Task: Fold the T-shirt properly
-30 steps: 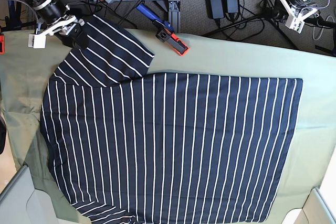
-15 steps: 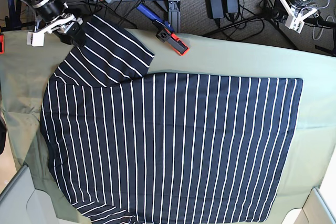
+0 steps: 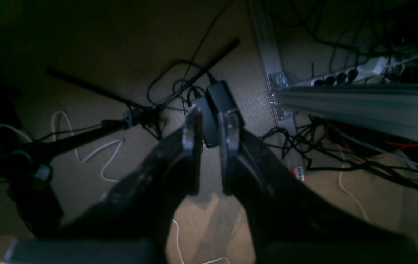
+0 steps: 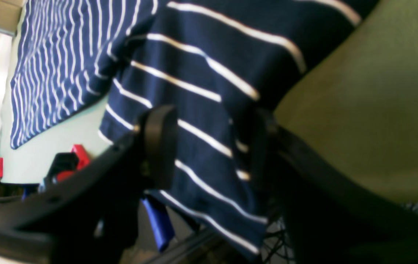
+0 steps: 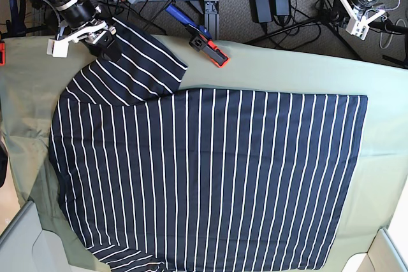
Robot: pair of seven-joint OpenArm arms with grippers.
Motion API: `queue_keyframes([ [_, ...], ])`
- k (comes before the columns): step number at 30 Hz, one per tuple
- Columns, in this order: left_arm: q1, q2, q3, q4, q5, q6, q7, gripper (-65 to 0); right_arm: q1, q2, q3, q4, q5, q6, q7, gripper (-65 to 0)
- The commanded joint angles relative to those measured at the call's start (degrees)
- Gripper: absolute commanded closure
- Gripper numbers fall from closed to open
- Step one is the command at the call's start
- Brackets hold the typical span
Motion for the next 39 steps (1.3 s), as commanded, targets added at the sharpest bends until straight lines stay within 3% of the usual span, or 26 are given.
queue_keyframes([
  [1, -0.4, -0.7, -1.0, 0.8, -1.2, -0.4, 0.3, -10.0, 0.3, 0.4, 0.2, 0.8, -0.7, 0.8, 1.0, -24.0],
  [5, -3.6, -0.7, -4.9, 0.8, -6.2, -0.4, 4.6, -15.4, 1.2, 0.4, 0.2, 0.8, -5.9, 0.8, 2.6, 0.0],
  [9, -7.1, -1.8, -10.5, 0.8, -14.0, -0.4, 7.2, -20.6, 2.4, 0.5, 0.2, 0.8, -11.7, 0.8, 2.7, 0.0],
  [13, -10.3, -4.7, -14.5, 0.8, -17.9, -0.4, 8.4, -26.0, 3.9, 0.5, 0.2, 0.8, -13.2, 0.8, 2.6, 0.0],
  [18, -15.6, -7.8, -13.6, -1.0, -18.3, -0.4, 8.2, -34.7, 4.4, 0.5, 0.2, 0.8, -13.1, 0.8, 2.7, 0.0],
  [21, -21.7, -7.9, -11.7, -7.3, -16.7, -0.4, 8.2, -34.7, 4.4, 0.4, 0.2, 0.8, -13.1, 0.8, 2.7, 0.0],
  [27, -31.1, -7.9, -11.1, -20.5, -21.2, -0.5, 11.6, -34.7, 4.2, 0.5, 0.2, 0.8, -13.1, 0.8, 2.6, 0.0],
  [39, -32.0, -6.9, -10.0, -21.8, -28.2, -5.1, 14.4, -34.6, 4.4, 0.5, 0.2, 0.8, -13.1, 0.8, 2.7, 0.0],
])
